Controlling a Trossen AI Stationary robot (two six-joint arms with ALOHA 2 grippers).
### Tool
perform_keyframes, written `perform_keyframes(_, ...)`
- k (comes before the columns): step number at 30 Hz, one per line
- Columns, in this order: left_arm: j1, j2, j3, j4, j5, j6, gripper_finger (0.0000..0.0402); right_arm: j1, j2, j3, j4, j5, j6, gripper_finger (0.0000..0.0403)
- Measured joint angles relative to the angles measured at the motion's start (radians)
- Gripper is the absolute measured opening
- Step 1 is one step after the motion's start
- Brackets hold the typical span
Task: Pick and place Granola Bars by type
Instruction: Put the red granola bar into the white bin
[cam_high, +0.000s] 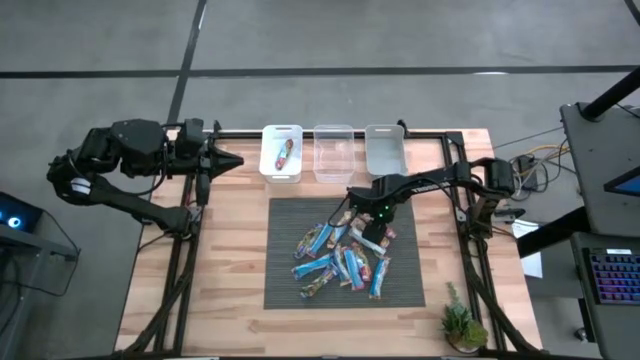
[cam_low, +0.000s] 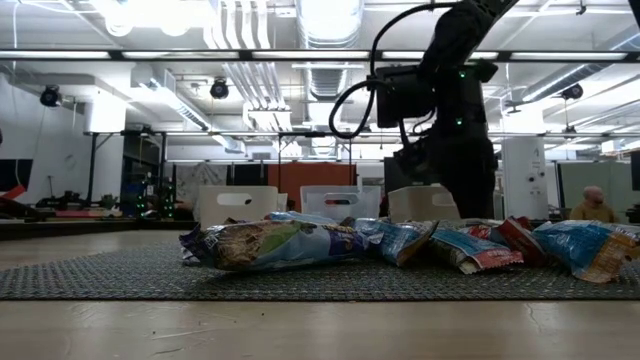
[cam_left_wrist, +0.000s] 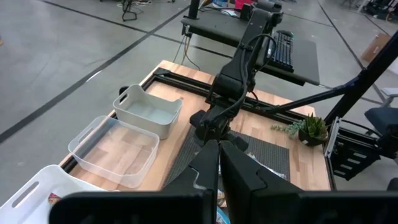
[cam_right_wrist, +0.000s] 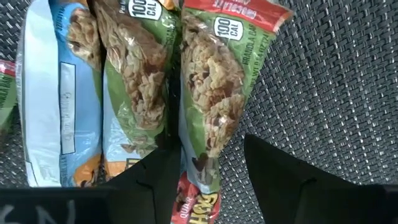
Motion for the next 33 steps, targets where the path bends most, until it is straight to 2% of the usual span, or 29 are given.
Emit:
perform_keyframes(8, 0.0, 0.0, 0.0, 0.001, -0.001, 0.0, 0.0, 0.0, 0.0, 0.0, 0.004, 0.0, 0.0, 0.011)
perform_keyframes(18, 0.0, 0.001, 0.0, 0.001, -0.001, 0.0, 0.0, 0.0, 0.0, 0.064, -0.033, 0.0, -0.005, 0.004)
perform_keyframes(27, 0.0, 0.001, 0.0, 0.0, -0.002, 0.006, 0.0, 0.0, -0.001, 0.233, -0.149, 0.001, -0.099, 0.0029)
perform_keyframes(33, 0.0, 0.001, 0.0, -0.002, -0.002, 0.007, 0.0, -0.004, -0.002, 0.4, -0.119, 0.0, -0.143, 0.0029)
